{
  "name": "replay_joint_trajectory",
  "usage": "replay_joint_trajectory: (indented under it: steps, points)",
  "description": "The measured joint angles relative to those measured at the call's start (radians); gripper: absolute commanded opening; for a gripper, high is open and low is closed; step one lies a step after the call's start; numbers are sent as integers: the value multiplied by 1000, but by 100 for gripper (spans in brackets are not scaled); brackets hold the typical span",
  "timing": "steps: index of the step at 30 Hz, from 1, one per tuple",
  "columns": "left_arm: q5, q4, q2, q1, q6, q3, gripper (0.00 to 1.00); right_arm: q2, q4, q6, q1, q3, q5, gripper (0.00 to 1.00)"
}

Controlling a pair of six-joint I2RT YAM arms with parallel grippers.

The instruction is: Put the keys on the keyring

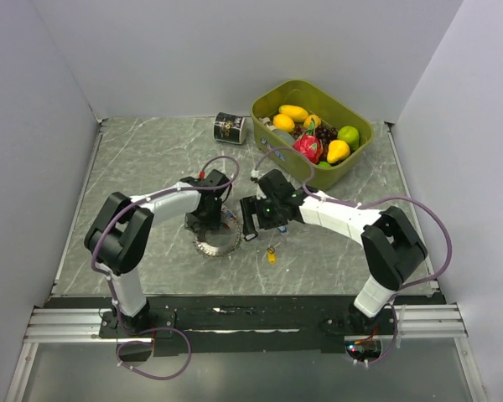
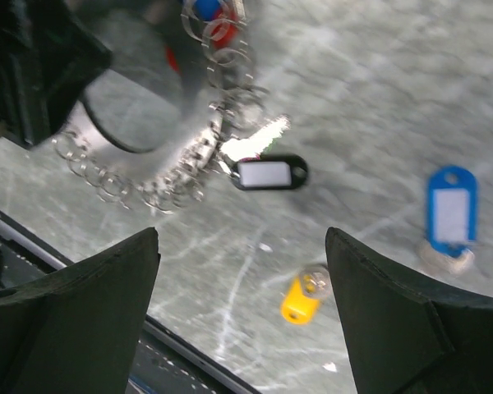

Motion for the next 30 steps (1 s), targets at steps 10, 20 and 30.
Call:
replay_joint_trajectory:
  steps: [10, 20, 30]
  points:
    - [-133, -60, 91, -16, 157, 110, 53, -94, 19, -26, -43, -63, 8, 89]
    - [-165, -84, 128, -15, 256, 172, 70, -117, 29, -38, -47, -87, 12, 88]
    - [68, 18, -264, 106, 135, 63, 80, 41, 56, -58, -43, 57, -23, 85]
